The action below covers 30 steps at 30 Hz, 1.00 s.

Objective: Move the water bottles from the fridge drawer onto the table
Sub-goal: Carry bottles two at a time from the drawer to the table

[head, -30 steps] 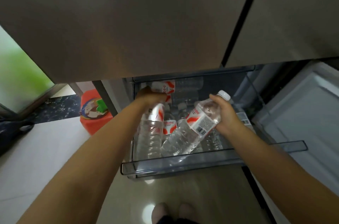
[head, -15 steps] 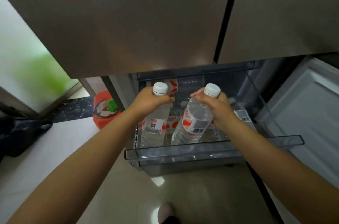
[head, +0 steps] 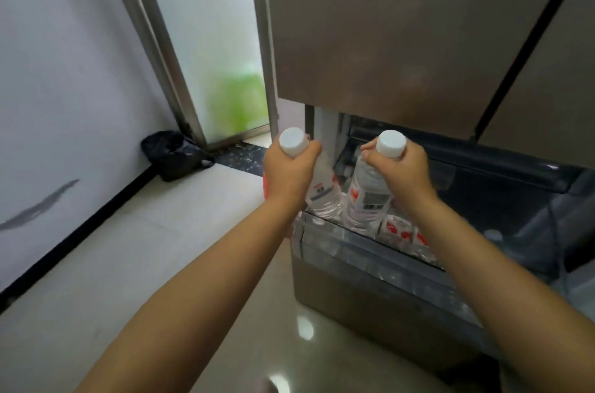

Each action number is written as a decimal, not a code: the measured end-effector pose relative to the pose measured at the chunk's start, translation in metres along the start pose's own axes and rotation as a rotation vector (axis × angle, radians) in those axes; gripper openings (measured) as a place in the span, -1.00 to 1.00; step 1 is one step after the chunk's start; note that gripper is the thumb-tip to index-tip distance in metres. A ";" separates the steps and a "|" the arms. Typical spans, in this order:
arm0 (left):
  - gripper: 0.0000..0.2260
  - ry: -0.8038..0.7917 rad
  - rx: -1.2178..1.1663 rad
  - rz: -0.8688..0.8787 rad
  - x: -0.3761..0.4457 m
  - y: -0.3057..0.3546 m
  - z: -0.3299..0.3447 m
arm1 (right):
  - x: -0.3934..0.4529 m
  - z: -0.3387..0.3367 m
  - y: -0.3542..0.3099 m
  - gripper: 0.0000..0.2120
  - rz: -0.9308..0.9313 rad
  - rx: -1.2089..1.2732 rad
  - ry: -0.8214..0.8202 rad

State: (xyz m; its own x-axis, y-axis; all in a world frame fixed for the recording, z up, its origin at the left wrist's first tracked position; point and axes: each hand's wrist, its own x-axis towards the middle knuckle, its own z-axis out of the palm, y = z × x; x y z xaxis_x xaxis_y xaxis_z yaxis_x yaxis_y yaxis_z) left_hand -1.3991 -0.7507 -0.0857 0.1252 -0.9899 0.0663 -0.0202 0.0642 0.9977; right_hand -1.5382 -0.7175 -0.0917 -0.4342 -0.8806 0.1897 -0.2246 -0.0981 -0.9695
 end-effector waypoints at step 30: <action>-0.76 0.953 0.291 -0.037 -0.153 0.012 -0.610 | -0.346 0.483 -0.175 -0.81 -0.125 0.292 -1.035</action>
State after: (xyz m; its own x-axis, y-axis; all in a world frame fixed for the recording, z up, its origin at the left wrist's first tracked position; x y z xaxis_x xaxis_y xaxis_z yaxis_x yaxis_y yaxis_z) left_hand -0.8130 -0.5216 -0.0769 0.8719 -0.4680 0.1442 -0.2264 -0.1241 0.9661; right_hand -0.9270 -0.6197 -0.0626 0.5551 -0.8076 0.1993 0.0598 -0.2002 -0.9779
